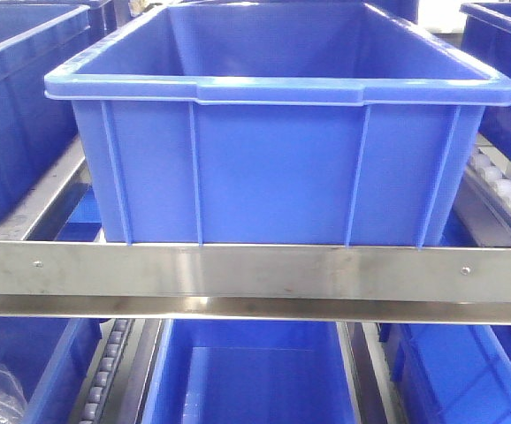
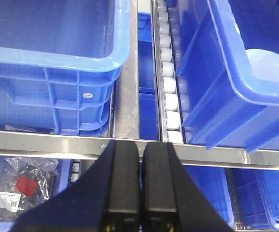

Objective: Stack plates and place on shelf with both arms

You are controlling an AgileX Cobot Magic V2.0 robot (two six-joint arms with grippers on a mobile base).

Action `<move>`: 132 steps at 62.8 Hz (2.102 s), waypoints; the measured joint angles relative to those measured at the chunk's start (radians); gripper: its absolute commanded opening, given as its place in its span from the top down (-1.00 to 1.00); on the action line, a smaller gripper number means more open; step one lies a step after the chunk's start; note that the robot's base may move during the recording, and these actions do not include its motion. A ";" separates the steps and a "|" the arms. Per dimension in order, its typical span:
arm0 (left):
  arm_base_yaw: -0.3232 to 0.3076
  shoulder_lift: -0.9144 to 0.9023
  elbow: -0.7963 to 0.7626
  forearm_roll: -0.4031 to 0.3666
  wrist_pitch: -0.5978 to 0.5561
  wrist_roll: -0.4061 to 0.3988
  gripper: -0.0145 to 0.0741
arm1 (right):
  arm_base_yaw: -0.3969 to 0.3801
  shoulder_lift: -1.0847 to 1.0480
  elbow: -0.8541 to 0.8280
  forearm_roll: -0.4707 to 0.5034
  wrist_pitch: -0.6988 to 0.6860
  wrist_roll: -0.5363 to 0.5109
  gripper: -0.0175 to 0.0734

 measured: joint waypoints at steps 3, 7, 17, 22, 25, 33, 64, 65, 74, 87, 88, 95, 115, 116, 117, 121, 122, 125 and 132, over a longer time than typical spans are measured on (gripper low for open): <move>0.000 0.000 0.000 0.000 0.000 0.000 0.47 | 0.000 0.000 0.000 -0.031 0.000 0.014 0.54; 0.000 0.000 0.000 0.000 0.000 0.000 0.47 | 0.000 0.000 0.000 -0.053 0.000 0.032 0.54; 0.000 0.000 0.000 0.000 0.000 0.000 0.47 | 0.000 0.000 0.000 -0.067 0.000 0.041 0.54; 0.000 0.000 0.000 0.000 0.000 0.000 0.47 | 0.000 0.000 0.000 -0.068 0.000 0.042 0.54; 0.000 0.000 0.000 0.000 0.000 0.000 0.47 | 0.000 0.000 0.000 -0.069 -0.002 0.042 0.54; 0.000 0.000 0.000 0.000 0.000 0.000 0.47 | 0.000 0.000 0.000 -0.069 -0.002 0.042 0.54; 0.000 0.000 0.000 0.000 0.000 0.000 0.47 | 0.000 0.000 0.000 -0.069 -0.007 0.042 0.54; 0.000 0.000 0.000 0.000 0.000 0.000 0.47 | 0.000 0.000 0.000 -0.069 -0.007 0.042 0.54; 0.000 0.000 0.000 0.000 0.000 0.000 0.47 | 0.000 0.000 0.000 -0.069 -0.007 0.042 0.54; 0.000 -0.008 0.000 0.030 0.000 0.000 0.47 | 0.000 0.000 0.000 -0.070 -0.007 0.043 0.54; 0.000 -0.011 0.000 0.044 0.000 0.000 0.47 | 0.000 0.000 0.000 -0.070 -0.007 0.043 0.54; 0.002 -0.063 0.004 0.103 -0.004 0.000 0.47 | 0.000 0.000 0.000 -0.071 -0.007 0.043 0.54; 0.044 -0.398 0.292 0.177 -0.229 0.000 0.47 | 0.000 0.000 0.000 -0.072 -0.007 0.043 0.54; 0.047 -0.414 0.309 0.177 -0.240 0.000 0.47 | 0.000 0.000 0.000 -0.072 -0.007 0.043 0.54; 0.049 -0.429 0.333 0.176 -0.249 0.000 0.47 | 0.000 0.000 0.000 -0.072 -0.007 0.043 0.54; 0.054 -0.505 0.402 0.175 -0.284 0.000 0.47 | 0.000 0.000 0.000 -0.072 -0.007 0.043 0.54; 0.056 -0.521 0.417 0.173 -0.290 0.000 0.47 | 0.000 0.000 0.000 -0.072 -0.007 0.043 0.54; 0.058 -0.584 0.467 0.173 -0.301 0.000 0.47 | 0.000 0.000 0.000 -0.072 -0.007 0.043 0.54; 0.058 -0.695 0.525 0.173 -0.296 0.000 0.47 | 0.000 0.000 0.000 -0.072 -0.007 0.043 0.54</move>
